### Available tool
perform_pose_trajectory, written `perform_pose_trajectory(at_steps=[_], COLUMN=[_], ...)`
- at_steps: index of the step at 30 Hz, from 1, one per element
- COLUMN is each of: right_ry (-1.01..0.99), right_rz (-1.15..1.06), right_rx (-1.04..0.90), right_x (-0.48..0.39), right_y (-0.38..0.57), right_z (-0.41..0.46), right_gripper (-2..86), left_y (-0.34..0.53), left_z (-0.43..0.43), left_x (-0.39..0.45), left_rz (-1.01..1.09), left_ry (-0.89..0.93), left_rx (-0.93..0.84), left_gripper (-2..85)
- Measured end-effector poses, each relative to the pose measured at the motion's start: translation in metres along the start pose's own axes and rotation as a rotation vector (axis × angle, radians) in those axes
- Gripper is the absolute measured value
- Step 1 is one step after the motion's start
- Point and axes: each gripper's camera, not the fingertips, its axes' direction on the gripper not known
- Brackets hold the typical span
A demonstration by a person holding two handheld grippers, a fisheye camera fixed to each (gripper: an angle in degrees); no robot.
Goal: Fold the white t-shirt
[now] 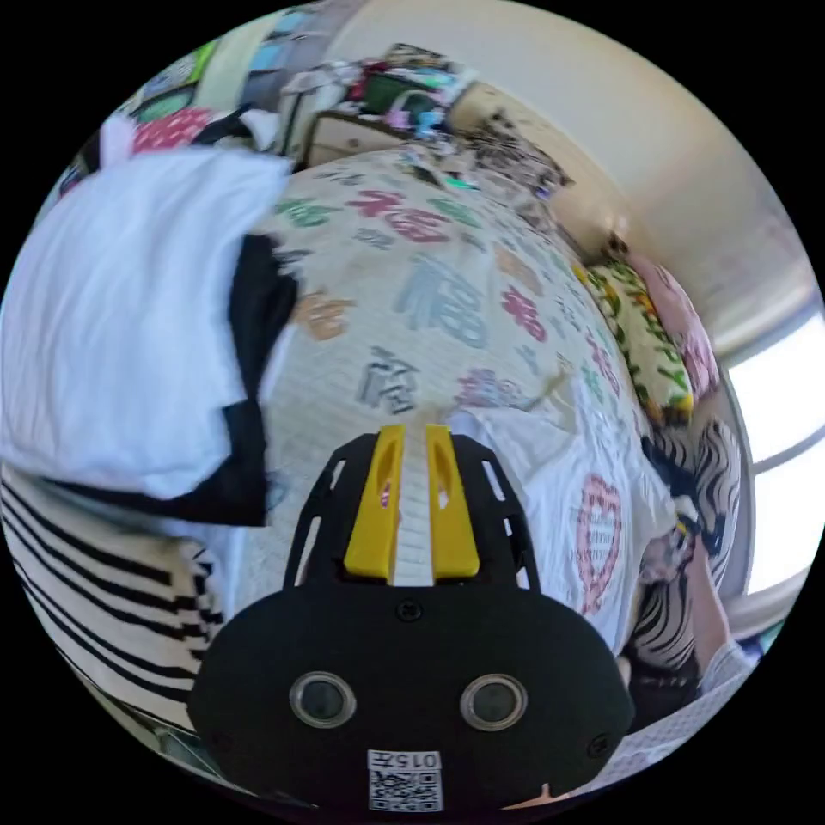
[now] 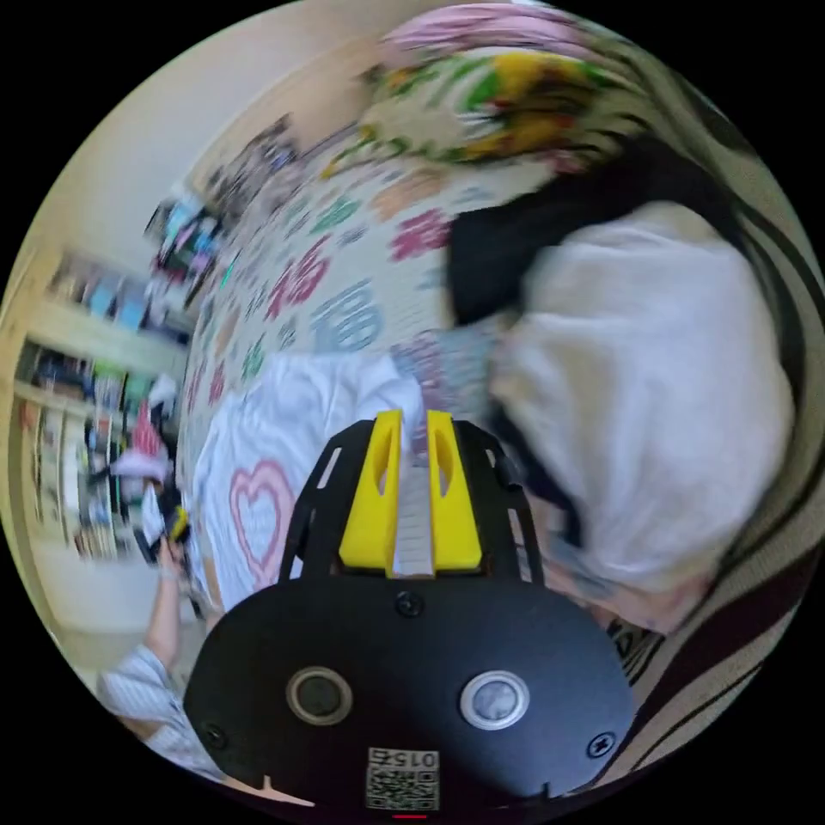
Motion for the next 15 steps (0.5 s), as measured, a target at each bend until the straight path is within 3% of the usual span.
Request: perform_pose_trajectory(at_steps=[3,5,9,11,13,15], right_ry=[-0.044,-0.142,-0.067,-0.066,-0.143,-0.201], right_rz=[0.254,0.200,-0.039,-0.141,-0.241,-0.298], right_rx=[0.139,0.193,0.016,-0.054,-0.119,-0.164], right_x=[0.067,0.075,0.030,-0.001,-0.040,-0.065], right_y=[0.021,0.030,0.013,0.001,-0.014,-0.021], right_z=[-0.042,-0.054,-0.029,-0.008,0.019,0.037], right_gripper=[5.5,6.4,11.6,12.9,12.8,12.3], left_y=[0.010,0.013,-0.001,-0.004,0.000,0.004], left_z=[-0.017,-0.022,0.009,0.049,0.092,0.116], left_x=[-0.042,-0.017,0.071,0.130,0.161,0.177], left_rz=[-0.129,-0.010,0.323,0.551,0.688,0.776], left_ry=[0.038,0.015,-0.016,-0.110,-0.176,-0.280], left_rx=[0.039,0.065,-0.036,-0.144,-0.331,-0.390], left_gripper=[7.1,10.0,11.9,10.7,8.4,6.5])
